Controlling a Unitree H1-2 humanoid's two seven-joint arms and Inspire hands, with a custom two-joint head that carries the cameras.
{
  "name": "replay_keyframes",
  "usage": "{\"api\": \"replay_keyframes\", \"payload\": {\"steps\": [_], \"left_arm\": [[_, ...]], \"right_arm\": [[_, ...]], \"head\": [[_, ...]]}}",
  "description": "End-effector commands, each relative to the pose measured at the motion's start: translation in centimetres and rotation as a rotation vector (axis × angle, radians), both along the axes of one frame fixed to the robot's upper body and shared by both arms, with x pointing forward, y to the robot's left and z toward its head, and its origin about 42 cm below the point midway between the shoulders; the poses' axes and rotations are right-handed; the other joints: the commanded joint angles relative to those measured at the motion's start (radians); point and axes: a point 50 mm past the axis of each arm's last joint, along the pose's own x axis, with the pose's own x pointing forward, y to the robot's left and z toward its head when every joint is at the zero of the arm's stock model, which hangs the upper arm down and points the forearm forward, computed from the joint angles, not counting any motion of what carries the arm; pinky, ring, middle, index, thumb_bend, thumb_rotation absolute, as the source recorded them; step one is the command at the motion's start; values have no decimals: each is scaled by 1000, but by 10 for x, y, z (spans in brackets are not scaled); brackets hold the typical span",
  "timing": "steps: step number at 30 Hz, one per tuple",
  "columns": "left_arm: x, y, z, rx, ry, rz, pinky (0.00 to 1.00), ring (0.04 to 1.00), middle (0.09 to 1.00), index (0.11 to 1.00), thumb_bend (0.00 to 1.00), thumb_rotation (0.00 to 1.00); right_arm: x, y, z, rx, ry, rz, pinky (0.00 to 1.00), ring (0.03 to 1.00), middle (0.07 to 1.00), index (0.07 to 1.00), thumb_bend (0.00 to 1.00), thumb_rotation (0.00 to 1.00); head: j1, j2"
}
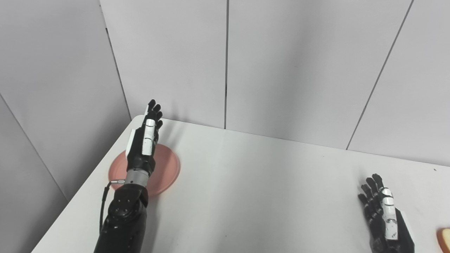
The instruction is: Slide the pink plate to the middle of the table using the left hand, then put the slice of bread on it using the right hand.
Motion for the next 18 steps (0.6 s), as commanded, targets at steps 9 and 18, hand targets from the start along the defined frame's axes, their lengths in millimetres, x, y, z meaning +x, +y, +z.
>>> {"api": "replay_keyframes", "payload": {"steps": [9, 18], "left_arm": [[-5, 48, 19, 31, -24, 40, 1000, 988, 1000, 973, 795, 1000], [-15, 81, 13, 68, 66, 68, 1000, 992, 996, 981, 775, 1000]], "right_arm": [[2, -5, 27, -7, -76, 8, 1000, 1000, 1000, 1000, 592, 978], [1, -5, 31, 3, -79, 17, 1000, 1000, 1000, 1000, 620, 949]], "head": [[27, 14], [45, 19]]}}
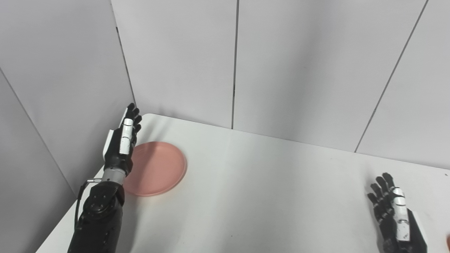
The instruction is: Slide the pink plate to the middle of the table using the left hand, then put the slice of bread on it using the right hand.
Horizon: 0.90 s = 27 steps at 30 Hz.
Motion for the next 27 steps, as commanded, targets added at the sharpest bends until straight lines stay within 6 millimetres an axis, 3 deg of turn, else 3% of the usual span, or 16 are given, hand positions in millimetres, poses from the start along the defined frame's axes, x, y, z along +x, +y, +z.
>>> {"api": "replay_keyframes", "payload": {"steps": [1, 4, 12, 19, 24, 27], "left_arm": [[-2, 22, 19, 41, -23, 23, 1000, 991, 995, 981, 773, 1000], [-5, 28, 18, 50, 1, 42, 1000, 965, 980, 963, 772, 1000], [-8, 42, 14, 96, 51, 118, 995, 909, 941, 926, 745, 1000], [-12, 54, 12, 120, 72, 212, 895, 867, 874, 868, 752, 1000], [-12, 58, 9, 124, 94, 241, 784, 767, 785, 804, 710, 1000], [-12, 60, 6, 118, 105, 246, 774, 748, 761, 788, 692, 1000]], "right_arm": [[2, -3, 19, 8, -57, -2, 1000, 1000, 1000, 1000, 618, 947], [-1, -1, 21, 21, -47, -23, 1000, 1000, 1000, 1000, 561, 921], [-3, -1, 27, 35, -33, -30, 1000, 1000, 1000, 1000, 578, 900], [0, -1, 28, 35, -35, -32, 1000, 1000, 1000, 1000, 585, 899], [0, 0, 28, 29, -36, -29, 1000, 1000, 1000, 1000, 596, 903], [1, 0, 29, 30, -42, -31, 1000, 1000, 1000, 1000, 594, 901]], "head": [[2, 2], [7, 7], [24, 10], [38, 9], [41, 5], [43, 4]]}}
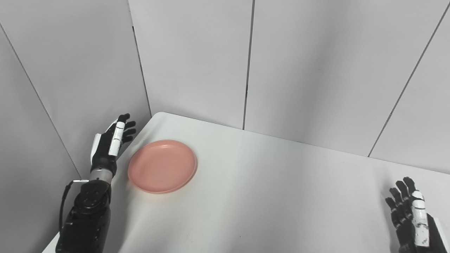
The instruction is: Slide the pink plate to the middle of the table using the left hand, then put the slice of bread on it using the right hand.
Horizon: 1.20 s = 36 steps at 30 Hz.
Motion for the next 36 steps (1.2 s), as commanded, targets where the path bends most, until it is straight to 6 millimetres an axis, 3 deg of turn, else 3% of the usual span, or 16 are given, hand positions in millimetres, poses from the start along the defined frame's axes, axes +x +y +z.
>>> {"api": "replay_keyframes", "payload": {"steps": [1, 9, 23, 29, 31, 36], "left_arm": [[2, 11, 20, 43, -39, 34, 771, 742, 754, 784, 685, 1000], [4, 10, 16, 12, -30, 53, 739, 716, 713, 709, 644, 1000], [27, 9, -14, -64, 21, -63, 791, 726, 746, 711, 617, 1000], [35, 5, -21, -80, 29, -121, 836, 758, 755, 721, 653, 1000], [37, 4, -23, -95, 17, -142, 749, 761, 760, 719, 631, 1000], [40, 0, -23, -136, 7, -198, 767, 763, 769, 739, 654, 1000]], "right_arm": [[5, -2, 18, -3, -61, 5, 1000, 1000, 1000, 1000, 591, 901], [5, -3, 19, -5, -66, 5, 1000, 1000, 1000, 1000, 587, 903], [6, -4, 19, -10, -60, -4, 1000, 1000, 1000, 1000, 612, 888], [6, -4, 19, -7, -67, -3, 1000, 1000, 1000, 1000, 592, 892], [5, -3, 20, -7, -68, -3, 1000, 1000, 1000, 1000, 588, 894], [5, -3, 21, -6, -66, -9, 1000, 1000, 1000, 1000, 587, 896]], "head": [[1, 1], [7, 4], [6, 5], [3, 4], [1, 5], [1, 5]]}}
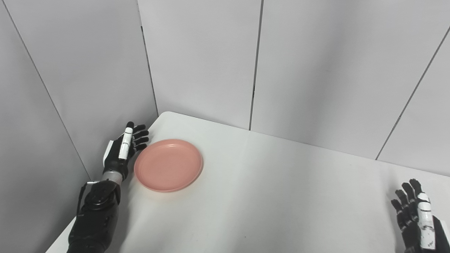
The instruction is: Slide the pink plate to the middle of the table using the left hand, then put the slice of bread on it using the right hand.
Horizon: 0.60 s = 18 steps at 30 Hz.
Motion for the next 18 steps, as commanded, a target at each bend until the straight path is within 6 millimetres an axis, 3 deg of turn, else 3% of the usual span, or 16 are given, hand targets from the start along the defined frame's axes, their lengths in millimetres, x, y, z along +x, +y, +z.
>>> {"api": "replay_keyframes", "payload": {"steps": [1, 2, 3, 18], "left_arm": [[11, -7, 12, -13, -13, -82, 770, 763, 769, 740, 658, 1000], [12, -8, 12, -20, -8, -93, 843, 784, 778, 748, 690, 1000], [13, -10, 11, -32, -6, -109, 852, 786, 778, 749, 699, 1000], [30, -42, 8, -135, -37, -258, 778, 765, 789, 737, 724, 1000]], "right_arm": [[5, -1, 20, -5, -66, -2, 1000, 999, 1000, 1000, 588, 896], [5, -1, 20, -5, -66, -2, 1000, 1000, 1000, 1000, 591, 893], [5, -2, 20, -5, -66, -2, 1000, 1000, 1000, 1000, 590, 892], [5, -2, 22, 1, -70, -2, 1000, 1000, 1000, 1000, 581, 897]], "head": [[0, 0], [0, 0], [1, 2], [-10, 11]]}}
